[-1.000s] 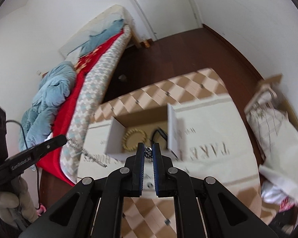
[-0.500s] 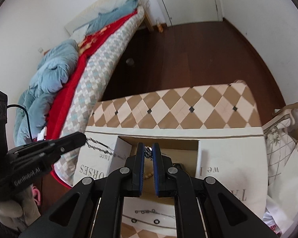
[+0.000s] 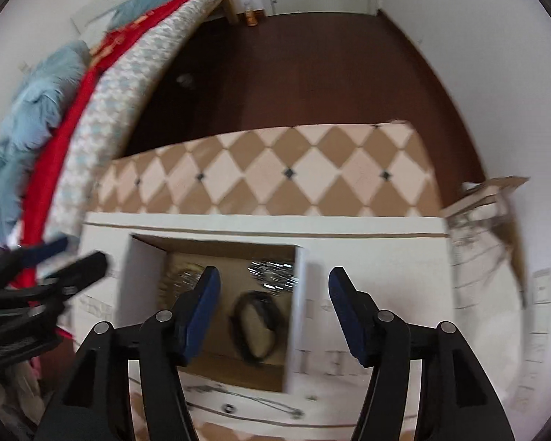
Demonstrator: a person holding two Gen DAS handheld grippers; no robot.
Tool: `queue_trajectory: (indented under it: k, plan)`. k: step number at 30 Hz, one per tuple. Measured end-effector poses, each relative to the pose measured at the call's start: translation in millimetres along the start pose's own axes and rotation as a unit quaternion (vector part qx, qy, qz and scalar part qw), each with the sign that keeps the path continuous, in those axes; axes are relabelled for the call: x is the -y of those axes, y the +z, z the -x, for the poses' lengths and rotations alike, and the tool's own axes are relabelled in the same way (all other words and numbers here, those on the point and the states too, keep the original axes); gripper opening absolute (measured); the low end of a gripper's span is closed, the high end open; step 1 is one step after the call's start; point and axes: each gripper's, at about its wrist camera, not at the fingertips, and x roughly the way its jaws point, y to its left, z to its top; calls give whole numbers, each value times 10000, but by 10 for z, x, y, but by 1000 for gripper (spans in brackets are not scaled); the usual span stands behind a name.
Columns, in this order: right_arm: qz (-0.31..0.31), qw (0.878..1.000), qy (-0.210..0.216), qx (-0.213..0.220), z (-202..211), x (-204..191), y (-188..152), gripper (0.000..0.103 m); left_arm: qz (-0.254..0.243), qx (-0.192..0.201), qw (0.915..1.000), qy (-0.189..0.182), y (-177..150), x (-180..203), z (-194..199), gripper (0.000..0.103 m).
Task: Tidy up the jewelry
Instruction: 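Carry the silver chain bracelet into the white box and open the right tool, then withdraw the right tool from the box toward the remaining jewelry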
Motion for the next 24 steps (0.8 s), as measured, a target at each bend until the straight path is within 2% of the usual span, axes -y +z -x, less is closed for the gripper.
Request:
queue_trajectory:
  k: [3, 4, 6, 8, 15, 24]
  plan:
    - [98, 9988, -472, -1, 3, 16, -120, 96, 30, 104, 9987, 498, -135, -104, 8, 94]
    - [114, 9984, -554, -21, -9, 16, -174, 98, 48, 84, 9979, 642, -192, -134, -11, 101]
    - [131, 9979, -621, -120, -62, -2, -318, 102, 86, 79, 9964, 836, -288, -176, -35, 103]
    - [134, 9979, -599, -199, -104, -20, -441, 102, 124, 115, 9952, 966, -393, -200, -41, 103]
    - [132, 9983, -554, -124, -35, -160, -720, 103, 277, 285, 9944, 978, -639, -223, 78, 103]
    - [5, 9981, -535, 291, 360, -236, -852, 103, 334, 729, 9914, 1038, -839, -145, 476, 103]
